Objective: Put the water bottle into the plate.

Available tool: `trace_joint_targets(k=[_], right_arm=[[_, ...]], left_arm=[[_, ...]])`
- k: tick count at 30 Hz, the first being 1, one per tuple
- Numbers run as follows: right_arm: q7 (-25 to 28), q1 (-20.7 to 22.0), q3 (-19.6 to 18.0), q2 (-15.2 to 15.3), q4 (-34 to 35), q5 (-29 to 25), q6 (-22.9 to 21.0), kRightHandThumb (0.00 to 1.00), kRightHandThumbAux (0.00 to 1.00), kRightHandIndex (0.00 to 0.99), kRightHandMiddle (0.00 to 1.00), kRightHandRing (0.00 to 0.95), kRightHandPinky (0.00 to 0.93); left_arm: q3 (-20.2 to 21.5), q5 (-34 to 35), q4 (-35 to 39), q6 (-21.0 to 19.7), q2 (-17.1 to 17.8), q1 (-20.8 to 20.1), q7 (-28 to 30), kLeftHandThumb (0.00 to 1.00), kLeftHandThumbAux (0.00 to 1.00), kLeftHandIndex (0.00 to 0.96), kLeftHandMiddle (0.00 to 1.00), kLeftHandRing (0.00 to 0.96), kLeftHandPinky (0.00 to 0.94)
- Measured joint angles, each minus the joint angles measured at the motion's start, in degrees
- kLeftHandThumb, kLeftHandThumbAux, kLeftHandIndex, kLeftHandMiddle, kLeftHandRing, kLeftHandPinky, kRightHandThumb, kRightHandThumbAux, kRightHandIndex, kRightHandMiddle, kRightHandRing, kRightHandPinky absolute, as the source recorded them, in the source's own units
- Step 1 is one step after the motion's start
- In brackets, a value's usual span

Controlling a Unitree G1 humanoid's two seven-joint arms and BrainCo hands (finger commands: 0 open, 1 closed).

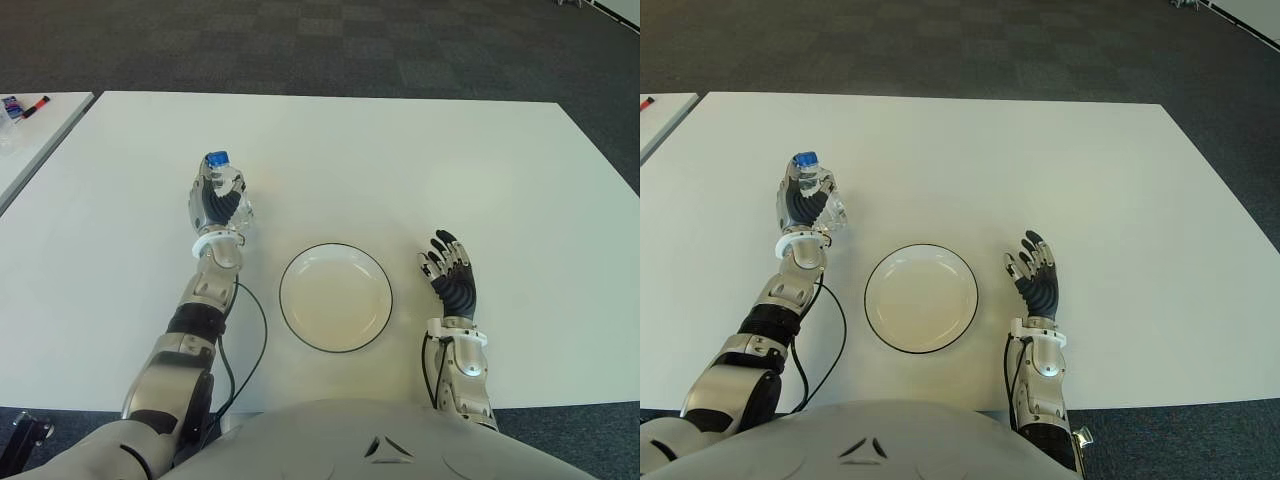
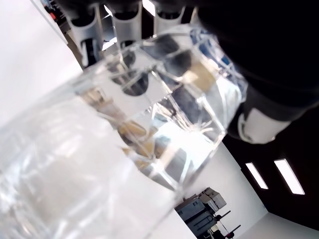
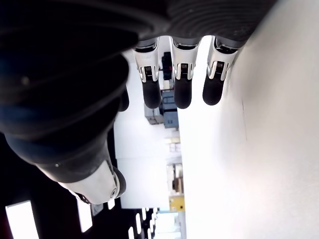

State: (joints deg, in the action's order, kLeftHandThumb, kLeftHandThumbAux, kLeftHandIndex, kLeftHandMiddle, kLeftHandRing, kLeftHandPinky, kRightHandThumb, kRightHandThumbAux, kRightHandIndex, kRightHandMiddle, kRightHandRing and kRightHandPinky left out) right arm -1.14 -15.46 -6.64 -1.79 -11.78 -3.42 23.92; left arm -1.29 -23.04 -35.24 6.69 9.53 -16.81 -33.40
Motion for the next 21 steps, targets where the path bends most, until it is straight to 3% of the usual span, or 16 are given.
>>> trace_joint_targets(k=[21], right_arm=[[0.03,-0.02,-0.08,-0.07,0.18,-0.30,-0.34,0.459,0.817,0.155,0.141,0.125,0.163]], left_arm=[[0.09,0.10,-1.46,2.13,0.37,-0.20,0.00,0.813,0.554,0.202,0.370,0.429,0.461]])
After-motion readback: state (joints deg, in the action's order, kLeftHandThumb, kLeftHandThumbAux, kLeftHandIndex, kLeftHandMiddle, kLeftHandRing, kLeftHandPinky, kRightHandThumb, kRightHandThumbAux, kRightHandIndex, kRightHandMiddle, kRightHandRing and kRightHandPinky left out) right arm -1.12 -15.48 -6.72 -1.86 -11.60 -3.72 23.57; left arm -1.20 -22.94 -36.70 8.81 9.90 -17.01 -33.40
